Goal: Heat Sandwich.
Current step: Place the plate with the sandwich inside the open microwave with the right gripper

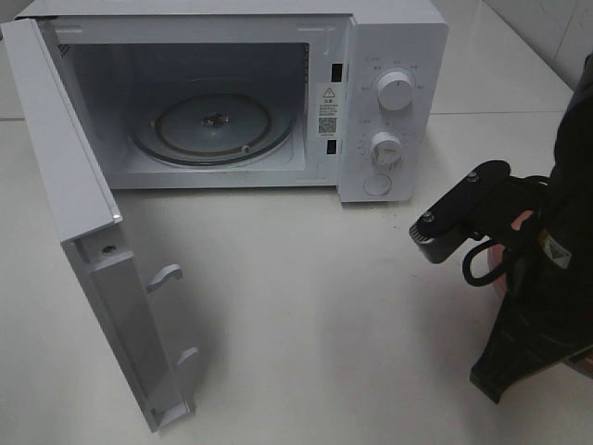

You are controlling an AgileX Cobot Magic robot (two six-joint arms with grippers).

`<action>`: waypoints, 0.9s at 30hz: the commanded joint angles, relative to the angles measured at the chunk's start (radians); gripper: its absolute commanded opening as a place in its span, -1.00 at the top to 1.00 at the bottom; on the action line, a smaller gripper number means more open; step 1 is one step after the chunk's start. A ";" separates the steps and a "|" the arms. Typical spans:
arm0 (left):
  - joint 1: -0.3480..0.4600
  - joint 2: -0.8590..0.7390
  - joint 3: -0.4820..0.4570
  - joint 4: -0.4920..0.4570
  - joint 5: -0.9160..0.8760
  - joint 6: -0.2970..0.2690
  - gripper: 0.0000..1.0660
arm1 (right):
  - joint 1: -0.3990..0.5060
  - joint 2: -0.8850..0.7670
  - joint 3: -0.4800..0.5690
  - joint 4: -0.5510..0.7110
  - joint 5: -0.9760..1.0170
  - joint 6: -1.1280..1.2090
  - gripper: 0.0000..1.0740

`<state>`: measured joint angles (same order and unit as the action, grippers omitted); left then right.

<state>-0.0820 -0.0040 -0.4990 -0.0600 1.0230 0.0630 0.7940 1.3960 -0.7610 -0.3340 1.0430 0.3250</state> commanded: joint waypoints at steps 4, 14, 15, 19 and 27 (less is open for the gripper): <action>-0.005 -0.026 -0.006 0.003 -0.005 0.000 -0.94 | 0.085 -0.011 0.005 -0.021 0.020 0.033 0.98; -0.005 -0.026 -0.006 0.003 -0.005 0.000 -0.94 | 0.206 -0.011 0.005 -0.024 0.038 0.000 0.99; -0.005 -0.026 -0.006 0.003 -0.005 0.000 -0.94 | 0.206 -0.011 0.005 -0.024 0.038 0.000 0.99; -0.005 -0.026 -0.006 0.003 -0.005 0.000 -0.94 | 0.236 -0.011 0.005 -0.023 0.035 -0.079 0.99; -0.005 -0.026 -0.006 0.003 -0.005 0.000 -0.94 | 0.236 -0.011 0.005 -0.069 0.033 -0.196 0.99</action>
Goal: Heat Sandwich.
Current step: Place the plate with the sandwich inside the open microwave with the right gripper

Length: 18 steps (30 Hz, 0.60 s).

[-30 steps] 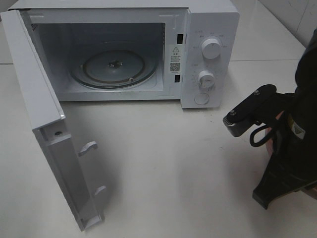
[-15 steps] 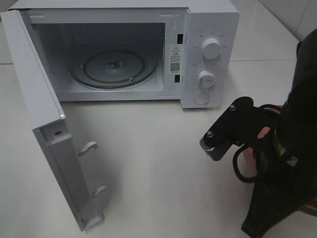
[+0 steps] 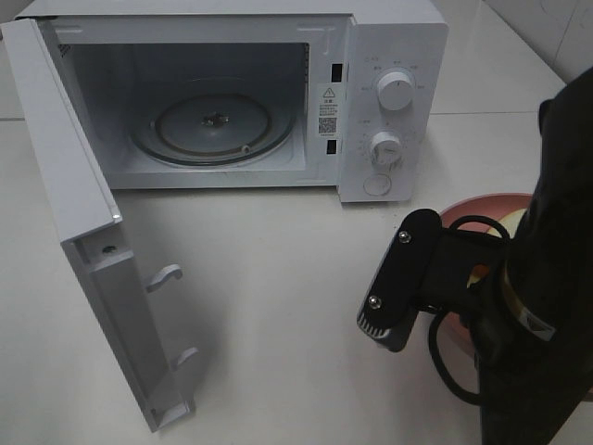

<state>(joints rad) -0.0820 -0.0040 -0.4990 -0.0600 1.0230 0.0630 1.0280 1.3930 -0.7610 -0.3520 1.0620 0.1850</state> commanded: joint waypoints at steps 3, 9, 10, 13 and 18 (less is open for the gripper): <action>-0.005 -0.026 -0.006 0.003 -0.005 0.000 -0.94 | 0.002 -0.008 0.005 -0.065 -0.003 -0.113 0.99; -0.005 -0.026 -0.006 0.003 -0.005 0.000 -0.94 | 0.002 -0.008 0.005 -0.066 -0.072 -0.224 0.99; -0.005 -0.026 -0.006 0.003 -0.005 0.000 -0.94 | 0.002 -0.008 0.005 -0.066 -0.085 -0.253 0.99; -0.005 -0.026 -0.006 0.003 -0.005 0.000 -0.94 | 0.002 -0.008 0.005 -0.066 -0.110 -0.339 0.99; -0.005 -0.026 -0.006 0.003 -0.005 0.000 -0.94 | 0.002 -0.008 0.005 -0.066 -0.162 -0.455 0.99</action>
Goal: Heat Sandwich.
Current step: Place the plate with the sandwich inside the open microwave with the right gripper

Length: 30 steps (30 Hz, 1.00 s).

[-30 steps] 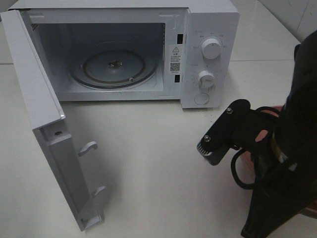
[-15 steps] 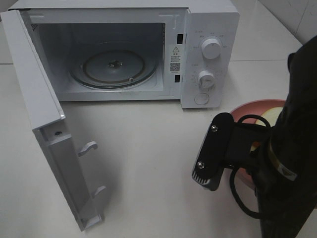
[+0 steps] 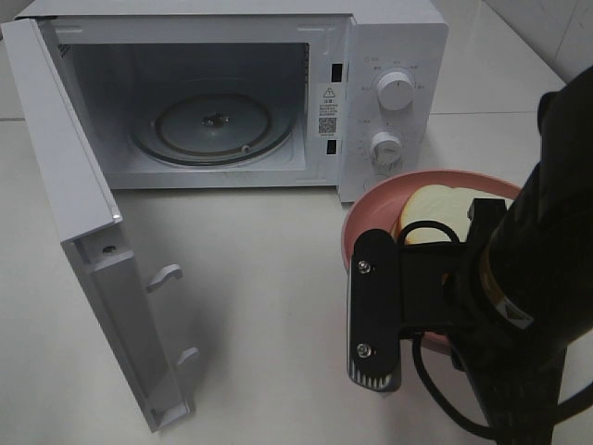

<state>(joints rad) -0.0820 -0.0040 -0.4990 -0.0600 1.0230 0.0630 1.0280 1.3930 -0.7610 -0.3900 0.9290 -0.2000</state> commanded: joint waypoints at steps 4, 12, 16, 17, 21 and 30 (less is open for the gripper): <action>-0.005 -0.026 -0.006 0.003 -0.005 0.000 -0.94 | 0.002 -0.008 0.005 -0.028 -0.073 -0.194 0.99; -0.005 -0.026 -0.006 0.003 -0.005 0.000 -0.94 | 0.002 -0.008 0.004 -0.024 -0.129 -0.334 0.96; -0.005 -0.026 -0.006 0.003 -0.005 0.000 -0.94 | -0.001 -0.008 0.004 -0.018 -0.160 -0.334 0.99; -0.005 -0.026 -0.006 0.003 -0.005 0.000 -0.94 | -0.005 -0.008 0.004 -0.017 -0.168 -0.362 1.00; -0.005 -0.026 -0.006 0.003 -0.005 0.000 -0.94 | -0.039 -0.008 0.004 -0.002 -0.206 -0.482 1.00; -0.005 -0.026 -0.006 0.003 -0.005 0.000 -0.94 | -0.136 -0.008 0.004 0.052 -0.293 -0.776 1.00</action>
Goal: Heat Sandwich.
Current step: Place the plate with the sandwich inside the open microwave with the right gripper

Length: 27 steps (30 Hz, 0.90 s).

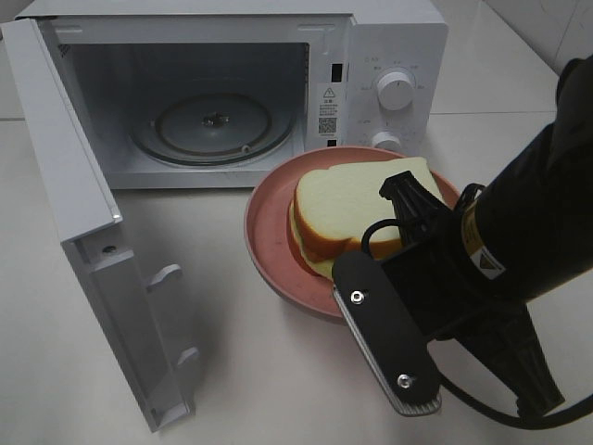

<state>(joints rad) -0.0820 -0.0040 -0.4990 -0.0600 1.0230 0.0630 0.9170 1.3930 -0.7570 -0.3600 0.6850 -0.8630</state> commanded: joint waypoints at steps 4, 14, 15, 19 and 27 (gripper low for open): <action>-0.005 -0.026 -0.006 0.003 -0.005 0.000 -0.94 | -0.063 -0.008 0.000 0.116 -0.081 -0.313 1.00; -0.005 -0.026 -0.006 0.003 -0.005 0.000 -0.94 | -0.211 -0.008 0.000 0.187 -0.068 -0.603 1.00; -0.005 -0.026 -0.006 0.003 -0.005 0.000 -0.94 | -0.221 -0.008 0.000 0.189 -0.067 -0.645 1.00; -0.005 -0.026 -0.006 0.003 -0.005 0.000 -0.94 | -0.220 -0.008 0.000 0.191 -0.068 -0.687 1.00; -0.005 -0.026 -0.006 0.003 -0.005 0.000 -0.94 | -0.220 -0.008 0.000 0.233 -0.079 -0.694 1.00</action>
<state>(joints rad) -0.0820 -0.0040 -0.4990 -0.0600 1.0230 0.0630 0.7020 1.3930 -0.7570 -0.1340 0.6290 -1.5440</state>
